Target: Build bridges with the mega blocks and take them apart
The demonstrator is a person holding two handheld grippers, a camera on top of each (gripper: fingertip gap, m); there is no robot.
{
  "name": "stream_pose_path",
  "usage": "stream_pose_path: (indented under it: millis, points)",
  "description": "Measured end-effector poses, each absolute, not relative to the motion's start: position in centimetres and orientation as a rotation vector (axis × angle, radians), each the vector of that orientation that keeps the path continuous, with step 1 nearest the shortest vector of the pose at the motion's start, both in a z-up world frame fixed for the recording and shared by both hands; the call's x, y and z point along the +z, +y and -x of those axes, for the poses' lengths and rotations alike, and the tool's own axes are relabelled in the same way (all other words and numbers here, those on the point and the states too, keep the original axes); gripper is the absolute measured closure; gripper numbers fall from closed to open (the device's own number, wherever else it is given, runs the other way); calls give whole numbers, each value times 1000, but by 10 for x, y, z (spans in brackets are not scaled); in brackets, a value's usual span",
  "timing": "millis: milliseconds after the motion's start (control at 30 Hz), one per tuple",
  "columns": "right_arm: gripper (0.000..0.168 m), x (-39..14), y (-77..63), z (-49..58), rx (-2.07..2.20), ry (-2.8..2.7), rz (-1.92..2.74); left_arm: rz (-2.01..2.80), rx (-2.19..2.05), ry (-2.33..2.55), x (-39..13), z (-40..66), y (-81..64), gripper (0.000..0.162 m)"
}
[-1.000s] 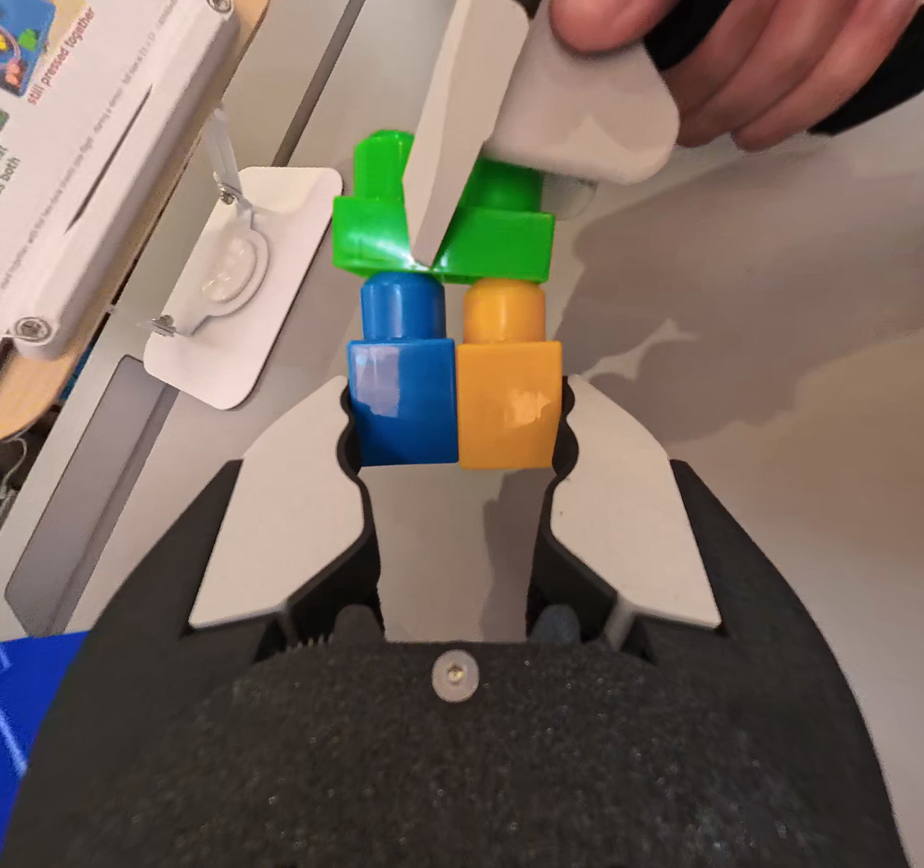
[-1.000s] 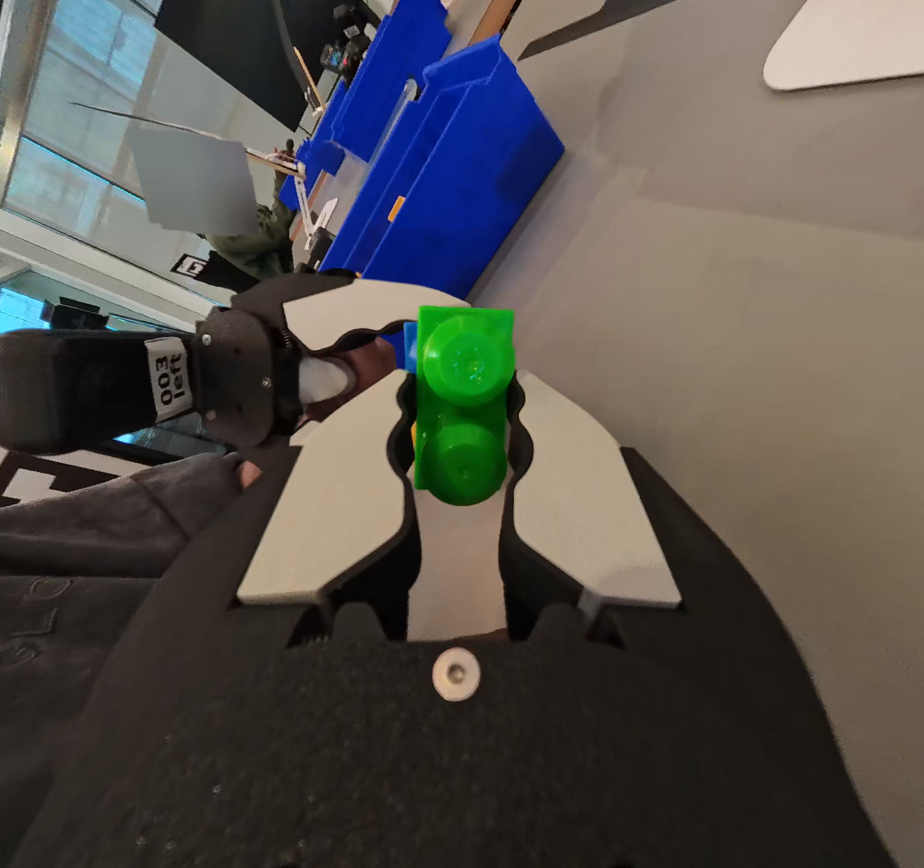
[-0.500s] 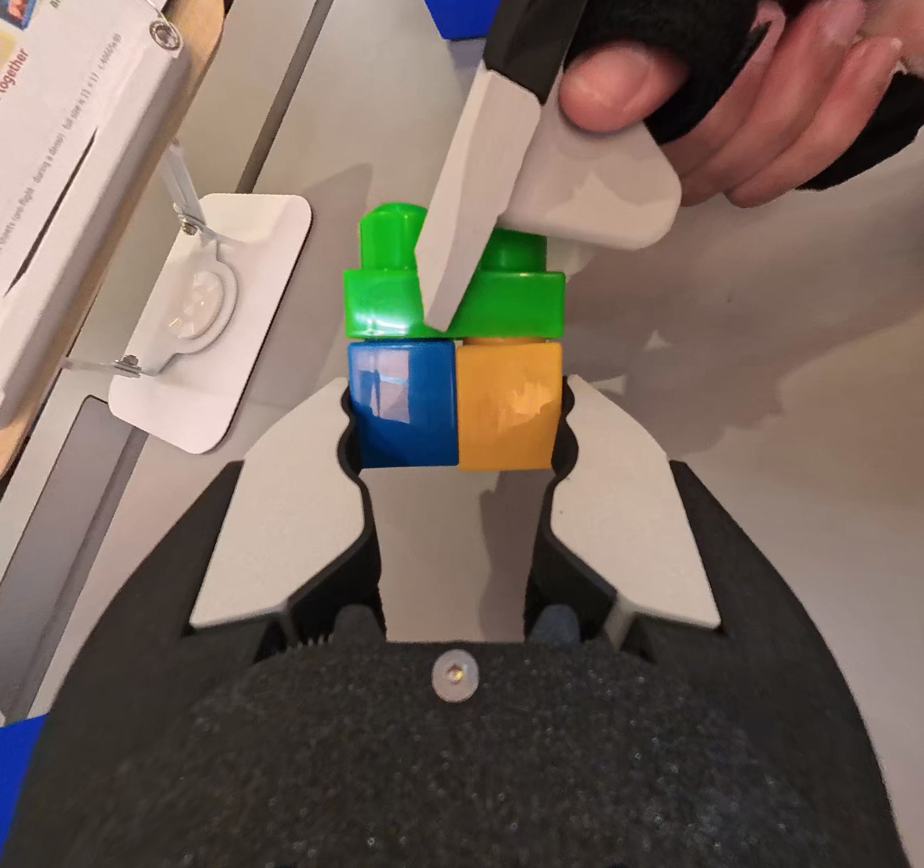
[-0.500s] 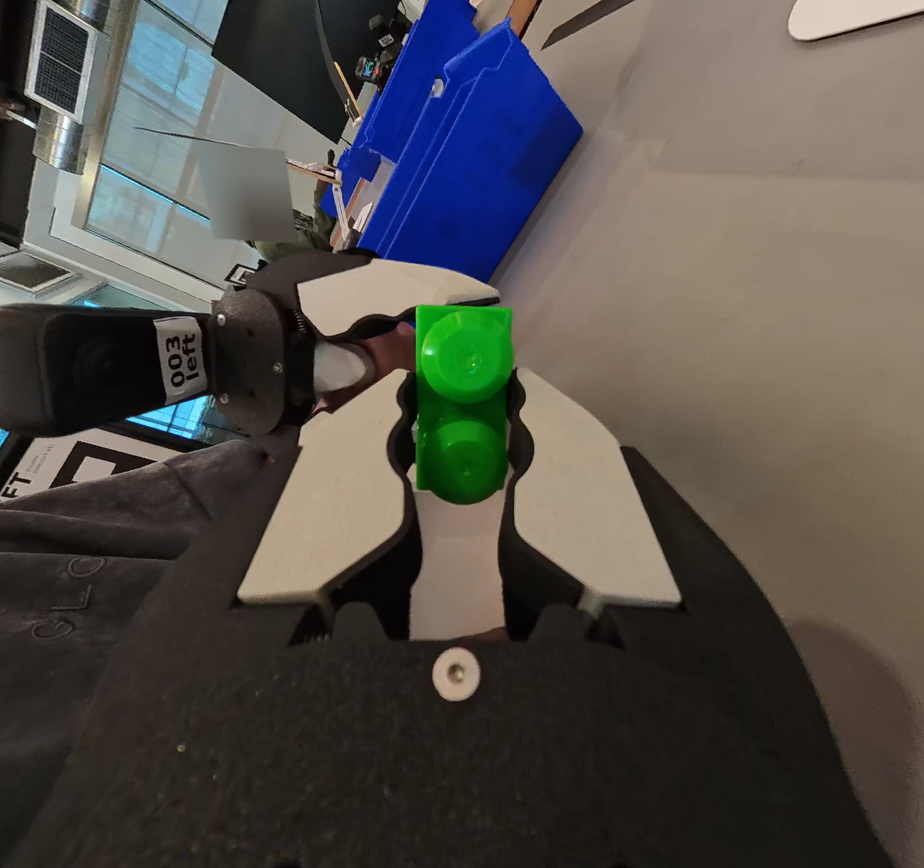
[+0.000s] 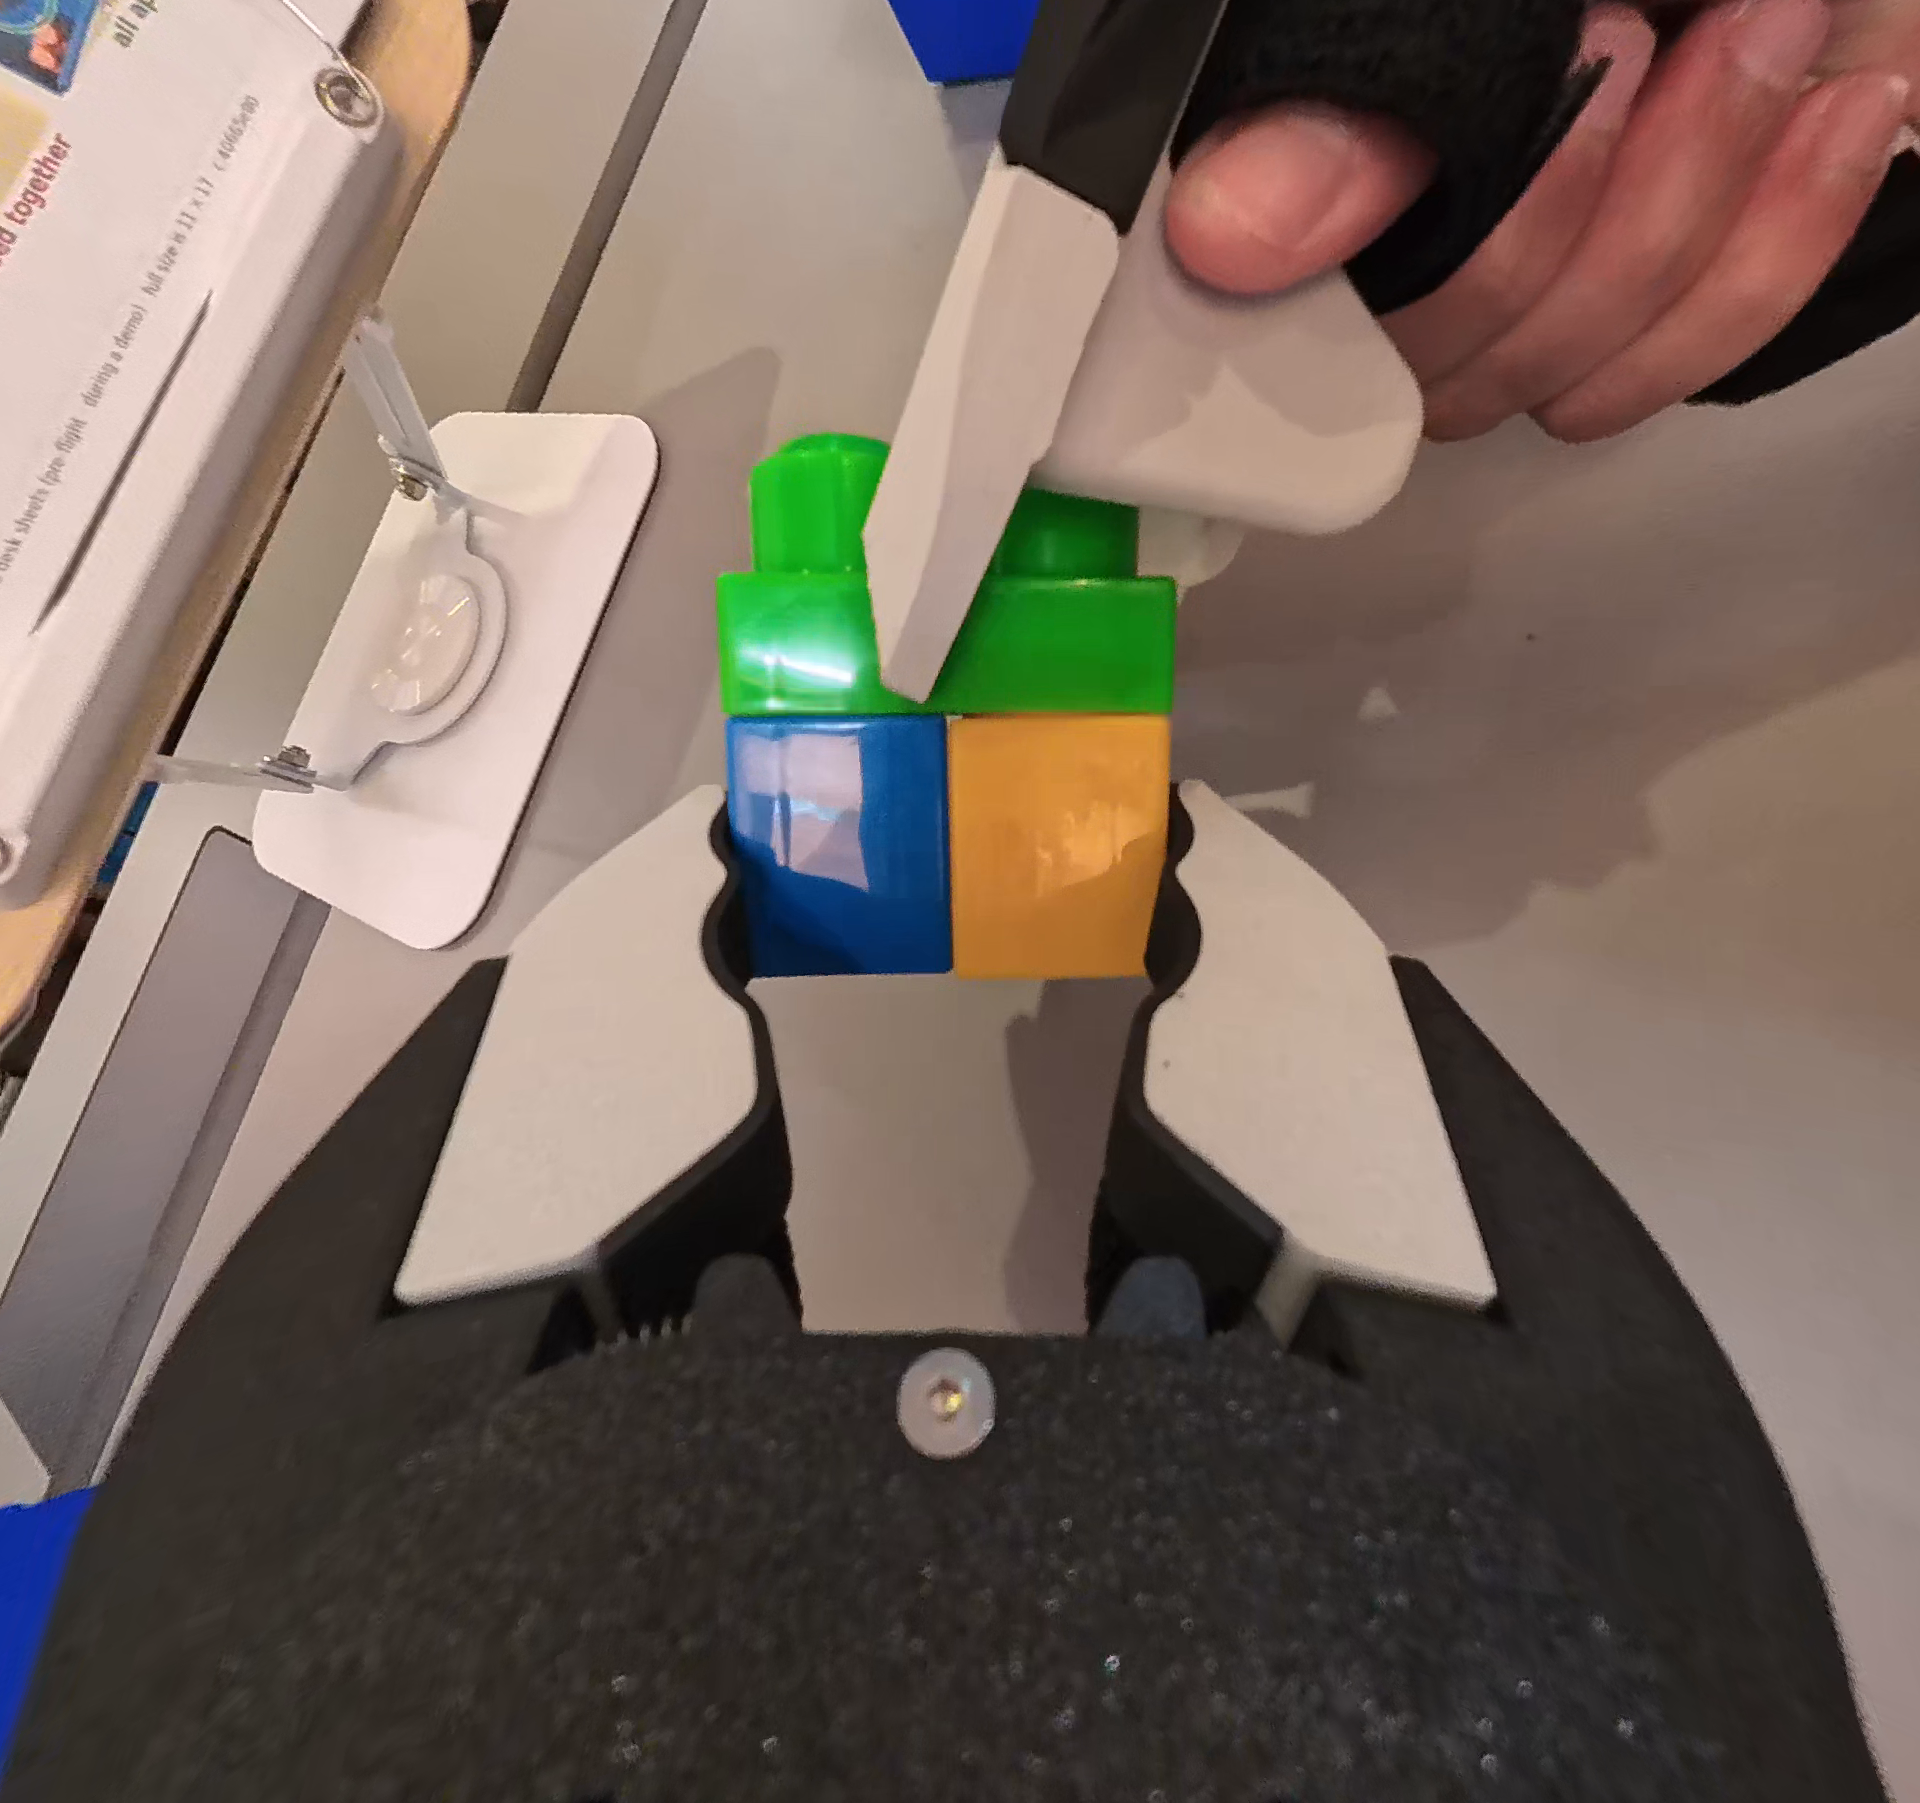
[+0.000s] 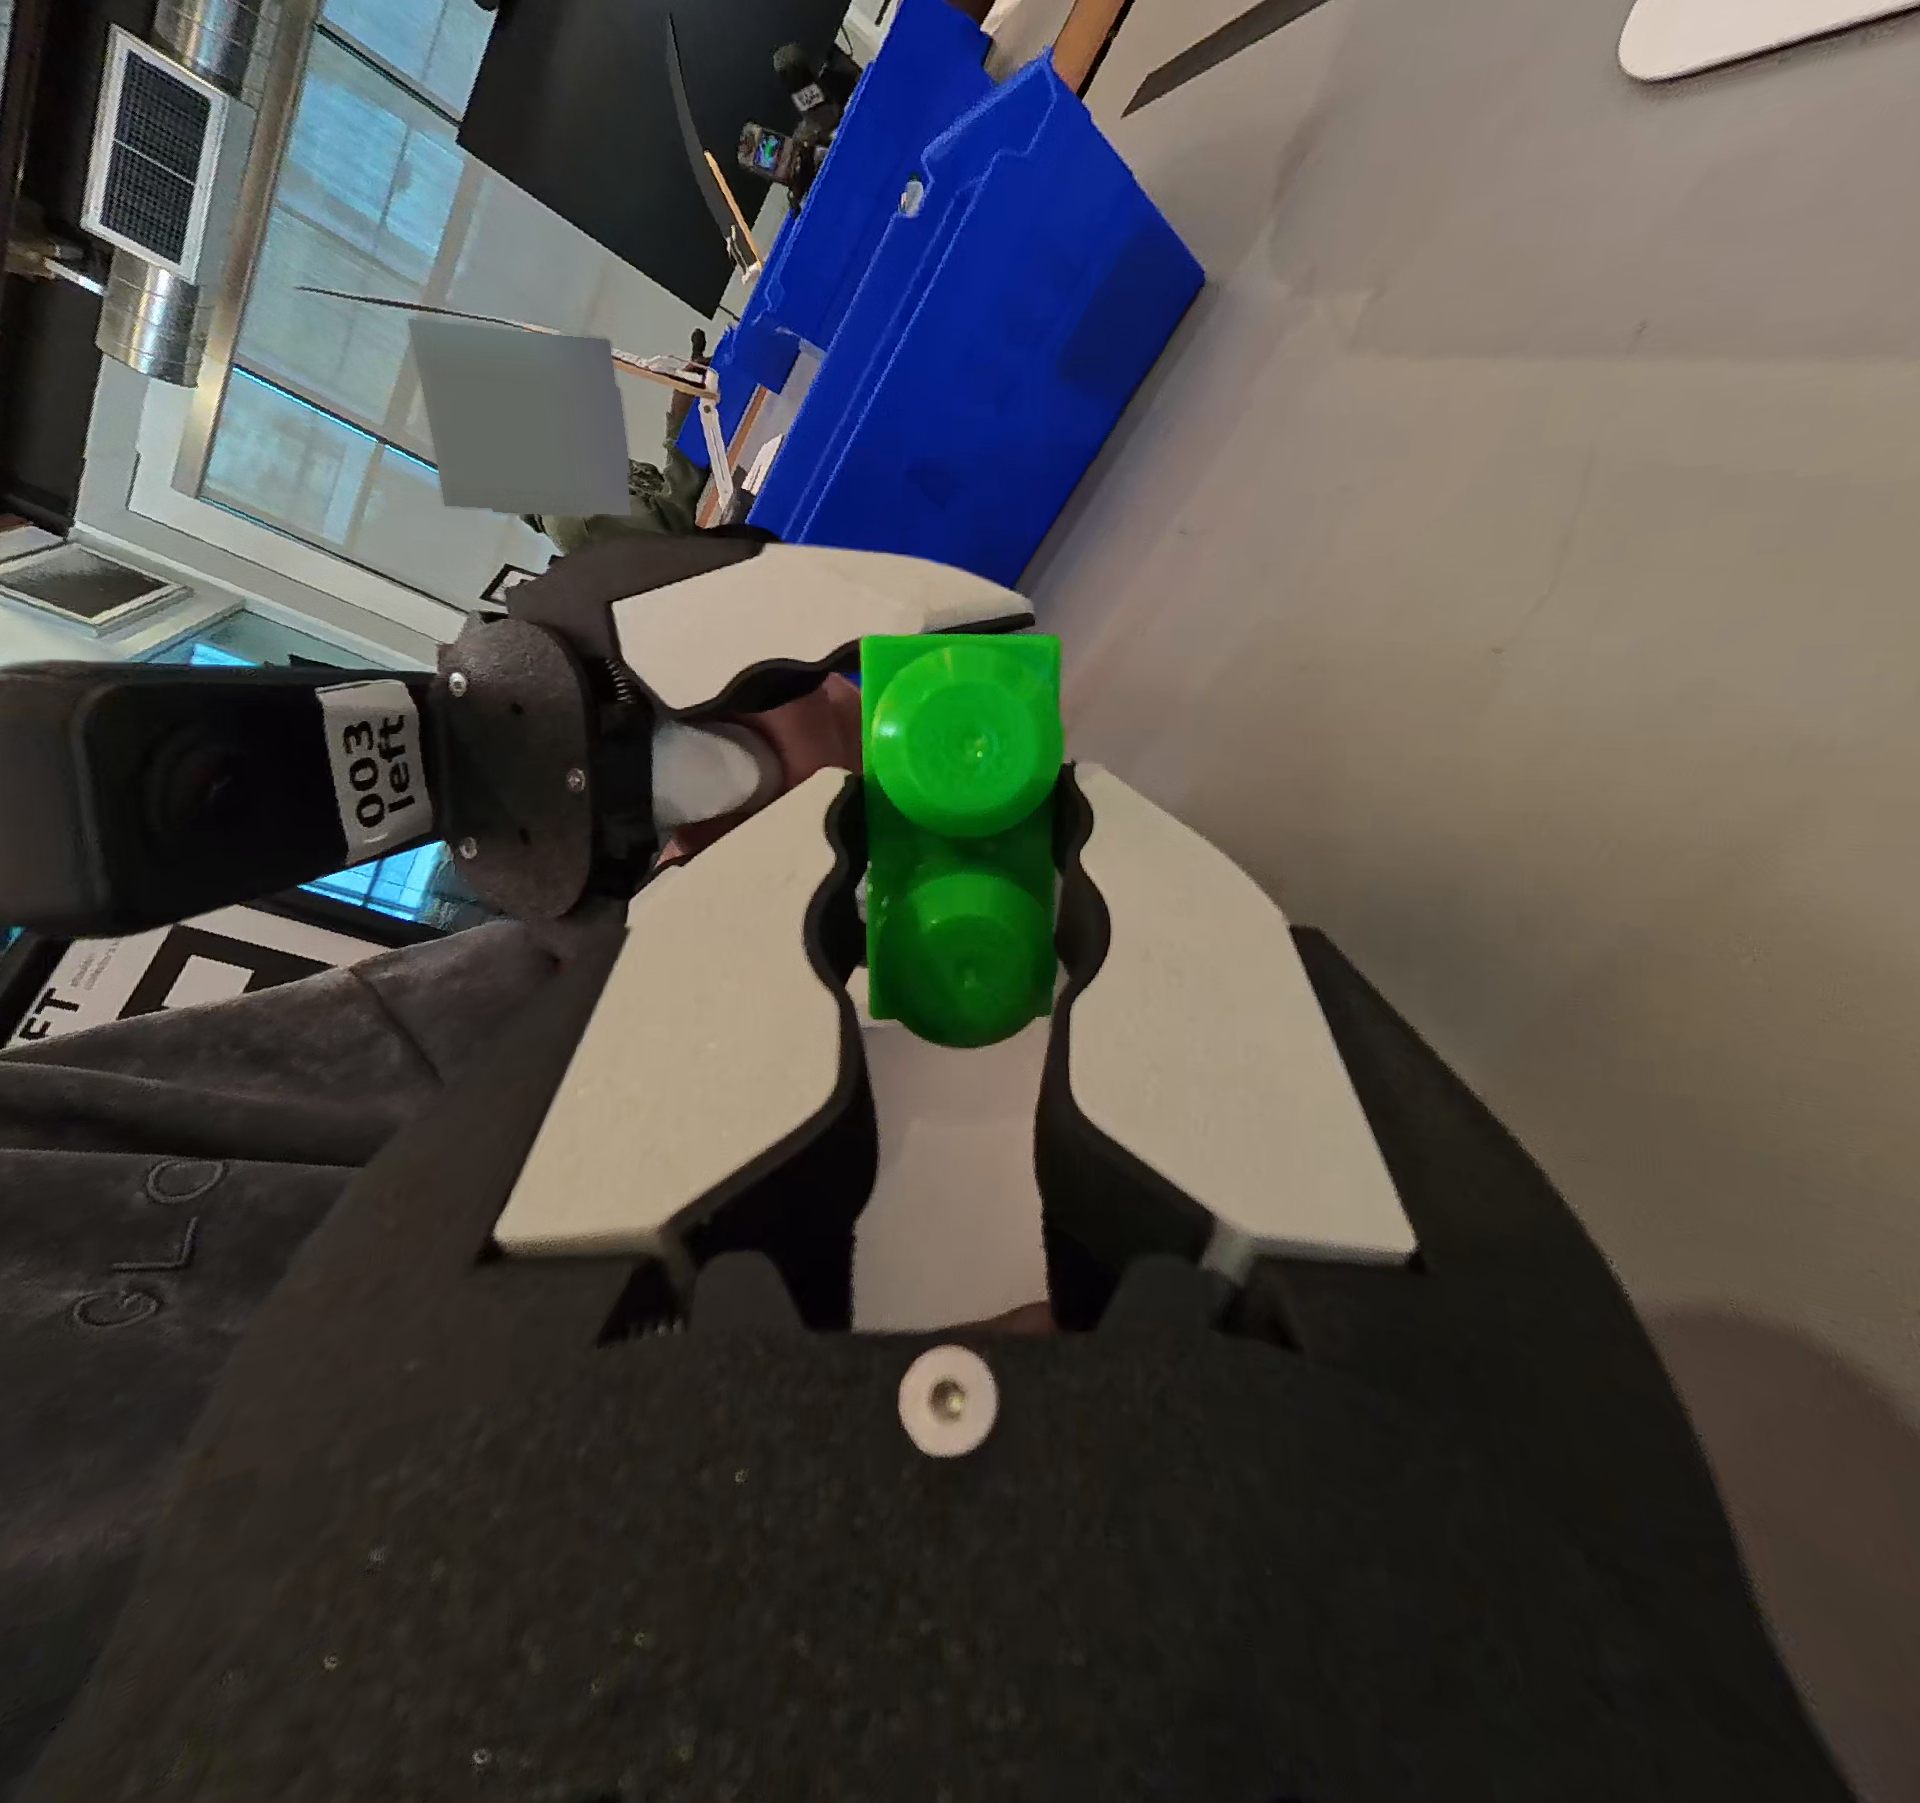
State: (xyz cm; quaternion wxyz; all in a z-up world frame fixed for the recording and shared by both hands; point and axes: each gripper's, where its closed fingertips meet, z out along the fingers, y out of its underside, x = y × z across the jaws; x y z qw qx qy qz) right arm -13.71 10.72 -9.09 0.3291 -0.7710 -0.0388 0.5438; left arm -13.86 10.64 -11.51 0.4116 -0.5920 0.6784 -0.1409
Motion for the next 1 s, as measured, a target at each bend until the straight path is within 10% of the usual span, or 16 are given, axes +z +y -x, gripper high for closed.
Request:
stream_pose_path:
  millis: [1000]
  points:
    - [134,-44,83,57,1169,37,1921,1800,-768,1062,-83,205,76,64]
